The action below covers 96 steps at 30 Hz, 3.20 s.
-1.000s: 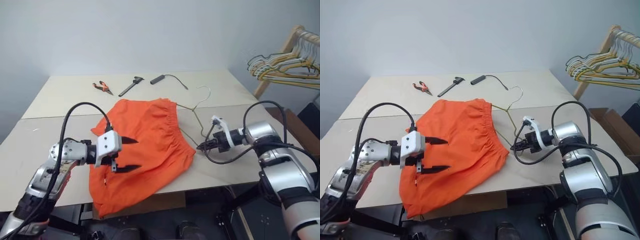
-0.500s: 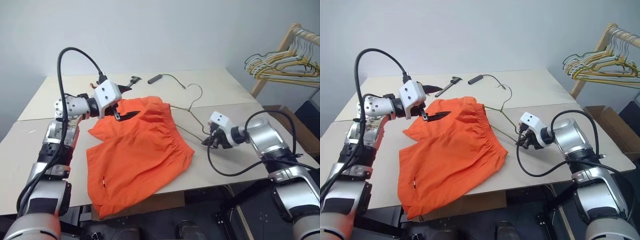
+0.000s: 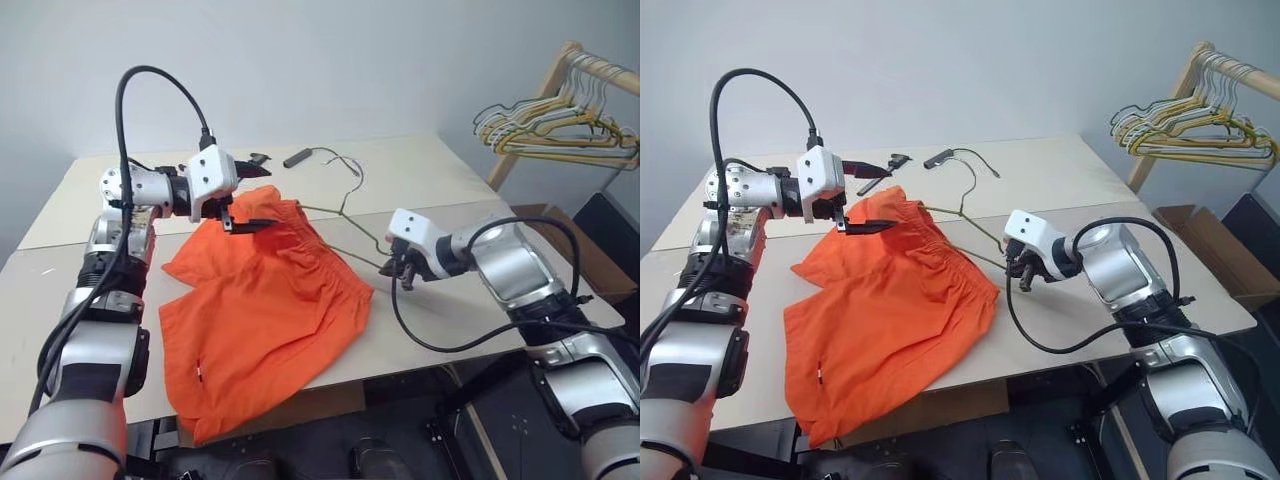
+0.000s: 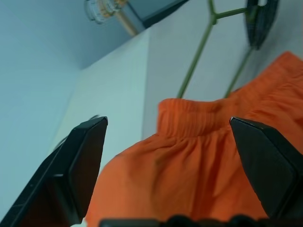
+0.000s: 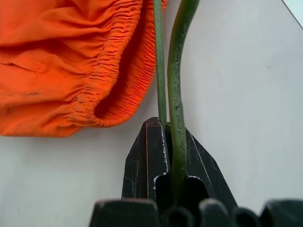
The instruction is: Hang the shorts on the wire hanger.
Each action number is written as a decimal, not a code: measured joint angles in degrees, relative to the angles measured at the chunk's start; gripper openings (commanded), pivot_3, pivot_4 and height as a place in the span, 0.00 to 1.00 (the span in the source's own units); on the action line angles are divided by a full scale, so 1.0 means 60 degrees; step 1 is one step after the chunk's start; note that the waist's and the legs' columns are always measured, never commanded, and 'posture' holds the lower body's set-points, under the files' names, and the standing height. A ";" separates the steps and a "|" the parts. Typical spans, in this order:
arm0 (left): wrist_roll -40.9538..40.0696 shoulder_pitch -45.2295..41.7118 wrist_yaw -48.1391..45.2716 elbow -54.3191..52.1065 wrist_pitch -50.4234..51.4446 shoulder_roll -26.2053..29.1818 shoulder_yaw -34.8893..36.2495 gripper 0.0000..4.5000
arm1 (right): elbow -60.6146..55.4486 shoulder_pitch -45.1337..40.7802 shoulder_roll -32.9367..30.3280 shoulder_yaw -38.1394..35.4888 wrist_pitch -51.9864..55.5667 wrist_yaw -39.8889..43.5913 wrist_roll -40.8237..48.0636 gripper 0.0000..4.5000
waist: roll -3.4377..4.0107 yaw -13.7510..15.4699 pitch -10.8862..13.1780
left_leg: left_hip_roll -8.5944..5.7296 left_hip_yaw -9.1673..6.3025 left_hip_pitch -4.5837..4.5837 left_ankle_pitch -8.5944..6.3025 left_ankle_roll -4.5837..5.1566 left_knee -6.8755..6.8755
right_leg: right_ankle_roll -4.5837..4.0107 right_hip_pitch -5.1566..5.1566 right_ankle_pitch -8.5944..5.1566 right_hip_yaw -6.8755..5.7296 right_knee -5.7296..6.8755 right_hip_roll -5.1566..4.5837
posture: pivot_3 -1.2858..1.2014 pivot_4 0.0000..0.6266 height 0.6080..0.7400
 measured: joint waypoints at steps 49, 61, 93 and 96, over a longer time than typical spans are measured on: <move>0.0471 0.0060 -0.1093 0.0385 0.1037 0.0373 0.0032 0.00 | -0.1893 0.1032 -0.0349 -0.3344 -0.0336 -0.2141 0.0659 0.99 | 0.0000 -0.0021 0.0000 | 0.0008 -0.0010 -0.0024 -0.0008 0.0014 0.0016 | 0.0006 -0.0012 0.0000 -0.0009 0.0007 -0.0002 | 0.47 0.00 1.00; 0.0398 0.0230 -0.0985 0.0372 0.1047 0.0620 0.0353 0.00 | -0.4538 0.3620 0.1491 -0.5551 0.4665 -0.2907 0.4774 0.99 | -0.0004 -0.0323 -0.0003 | 0.0013 -0.0026 0.0012 -0.0009 0.0015 0.0018 | 0.0006 0.0006 0.0000 0.0012 0.0024 0.0004 | 0.47 0.00 1.00; -0.0310 0.1492 -0.1037 -0.1284 0.2082 0.1091 0.0589 0.00 | -0.1834 0.3254 0.3735 -0.2762 0.2564 -0.6014 0.3626 0.00 | -0.0004 -0.0483 -0.0003 | -0.0002 -0.0087 -0.0011 -0.0014 0.0024 0.0022 | 0.0030 0.0001 0.0003 0.0012 0.0055 -0.0010 | 0.50 0.00 1.00; -0.0491 0.1608 -0.1264 -0.1525 0.2316 0.1226 0.0591 0.00 | -0.1551 0.3085 0.3075 -0.2698 0.2065 -0.5723 0.3527 0.00 | -0.0004 -0.0470 -0.0003 | -0.0005 -0.0086 -0.0008 -0.0015 0.0025 0.0022 | 0.0032 0.0002 0.0003 0.0014 0.0043 -0.0012 | 0.50 0.00 1.00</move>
